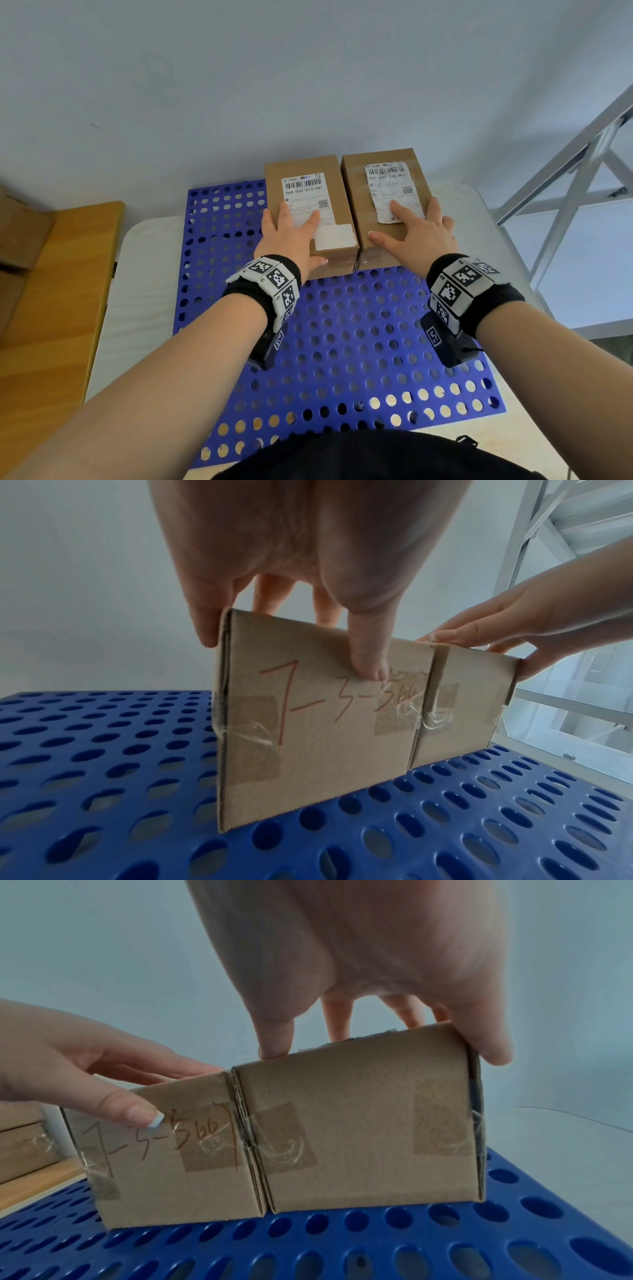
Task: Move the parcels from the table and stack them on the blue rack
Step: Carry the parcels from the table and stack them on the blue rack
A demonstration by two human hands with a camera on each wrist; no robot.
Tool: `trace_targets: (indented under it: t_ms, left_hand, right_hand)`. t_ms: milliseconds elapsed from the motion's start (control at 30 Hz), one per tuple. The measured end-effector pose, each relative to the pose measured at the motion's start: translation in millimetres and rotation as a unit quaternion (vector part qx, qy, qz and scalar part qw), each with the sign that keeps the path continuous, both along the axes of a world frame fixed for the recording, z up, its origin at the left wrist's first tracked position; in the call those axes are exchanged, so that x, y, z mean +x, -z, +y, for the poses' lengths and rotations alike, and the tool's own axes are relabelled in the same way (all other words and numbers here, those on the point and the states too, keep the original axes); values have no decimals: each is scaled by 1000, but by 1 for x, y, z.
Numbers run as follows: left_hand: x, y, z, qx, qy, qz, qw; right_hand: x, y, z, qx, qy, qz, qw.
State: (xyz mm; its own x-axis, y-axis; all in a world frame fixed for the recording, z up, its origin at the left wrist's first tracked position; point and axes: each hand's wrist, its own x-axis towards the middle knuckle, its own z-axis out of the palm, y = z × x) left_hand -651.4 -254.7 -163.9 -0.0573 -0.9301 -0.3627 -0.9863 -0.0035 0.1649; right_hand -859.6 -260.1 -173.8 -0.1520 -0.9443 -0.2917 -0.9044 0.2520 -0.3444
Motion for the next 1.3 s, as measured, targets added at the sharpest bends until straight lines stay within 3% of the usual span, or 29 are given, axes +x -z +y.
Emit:
trace_targets:
  t_ms: [1300]
  left_hand:
    - [2,-1,-2,7,5,3,1000]
  right_hand:
    - [3,-4,1,11,-11,19,1000]
